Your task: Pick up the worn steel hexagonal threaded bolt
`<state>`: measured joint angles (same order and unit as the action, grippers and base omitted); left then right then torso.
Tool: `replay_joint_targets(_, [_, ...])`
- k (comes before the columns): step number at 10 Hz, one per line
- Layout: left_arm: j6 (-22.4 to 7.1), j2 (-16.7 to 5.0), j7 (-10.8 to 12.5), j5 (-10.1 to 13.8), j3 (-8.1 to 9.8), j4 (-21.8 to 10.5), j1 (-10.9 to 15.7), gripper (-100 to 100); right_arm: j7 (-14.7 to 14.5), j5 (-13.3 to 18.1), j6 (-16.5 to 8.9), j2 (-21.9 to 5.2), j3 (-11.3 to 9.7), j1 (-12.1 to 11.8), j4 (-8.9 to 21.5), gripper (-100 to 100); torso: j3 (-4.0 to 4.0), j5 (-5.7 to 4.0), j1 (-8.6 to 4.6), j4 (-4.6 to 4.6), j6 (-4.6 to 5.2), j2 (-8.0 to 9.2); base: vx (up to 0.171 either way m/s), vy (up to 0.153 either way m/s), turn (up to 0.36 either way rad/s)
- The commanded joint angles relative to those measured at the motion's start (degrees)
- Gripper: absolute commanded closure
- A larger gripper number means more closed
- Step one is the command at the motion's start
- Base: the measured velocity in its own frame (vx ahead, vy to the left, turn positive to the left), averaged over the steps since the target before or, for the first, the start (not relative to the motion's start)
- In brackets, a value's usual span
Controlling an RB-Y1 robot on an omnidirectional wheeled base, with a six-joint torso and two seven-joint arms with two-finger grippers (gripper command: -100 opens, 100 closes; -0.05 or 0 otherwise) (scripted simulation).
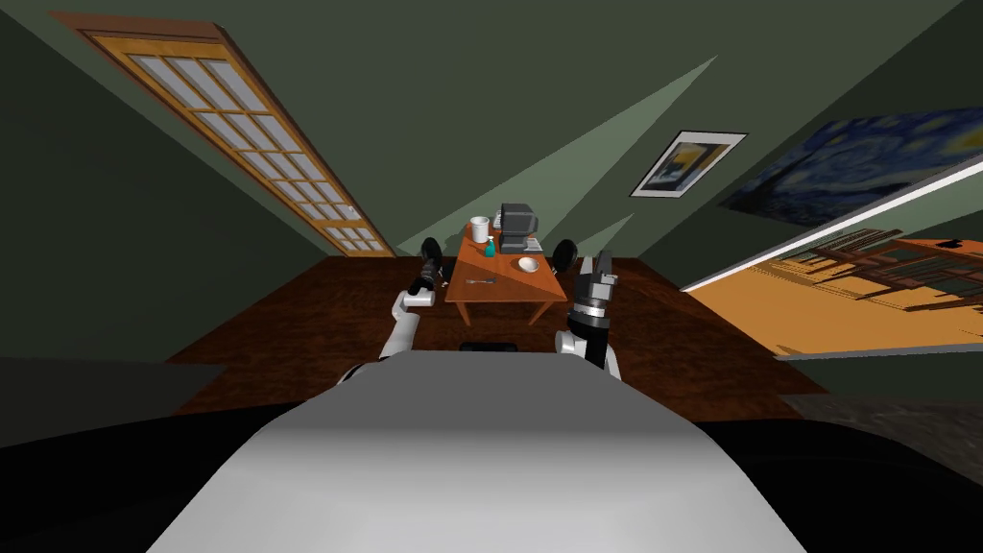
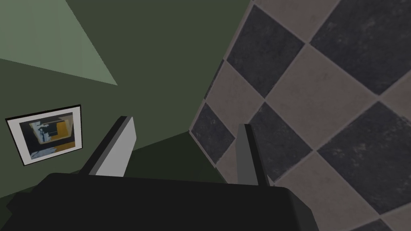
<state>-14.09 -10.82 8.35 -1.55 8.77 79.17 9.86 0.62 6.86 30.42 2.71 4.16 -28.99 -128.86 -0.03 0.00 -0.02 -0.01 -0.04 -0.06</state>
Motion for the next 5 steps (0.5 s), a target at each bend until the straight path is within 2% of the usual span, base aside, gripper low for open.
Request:
replay_joint_targets(1, [-2.5, 0.4, 0.5, 0.1, 0.23, -2.9, 1.9, -100, 0.0, 0.0, 0.0, 0.0, 0.0, 0.0, 0.0, 0, 0.00, 0.00, 0.00, 0.00, 0.00, 0.00, 0.005, -0.011, -0.118])
replay_joint_targets(2, [-2.5, 0.4, 0.5, 0.1, 0.23, -3.3, 1.9, -100, 0.0, 0.0, 0.0, 0.0, 0.0, 0.0, 0.0, 0, -0.01, -0.01, -0.04, 0.00, 0.04, -0.02, 0.006, -0.008, -0.076])
replay_joint_targets(3, [-4.4, 0.4, 1.0, 0.4, 0.38, -5.4, 3.6, -100, 0.0, 0.0, 0.0, 0.0, 0.0, 0.0, 0.0, 0, -0.01, -0.01, -0.03, 0.00, 0.00, -0.01, 0.008, -0.013, -0.095])
replay_joint_targets(4, [-4.4, 0.4, 1.0, 0.4, 0.38, -6.2, 3.6, -100, 0.0, 0.0, 0.0, 0.0, 0.0, 0.0, 0.0, 0, -0.01, -0.01, -0.05, 0.00, 0.02, -0.02, 0.012, -0.012, -0.087])
replay_joint_targets(5, [-6.1, 0.5, 1.6, 0.8, 0.50, -8.0, 5.2, -100, 0.0, 0.0, 0.0, 0.0, 0.0, 0.0, 0.0, 0, -0.02, -0.01, -0.04, -0.01, 0.00, -0.03, 0.020, -0.020, -0.154])
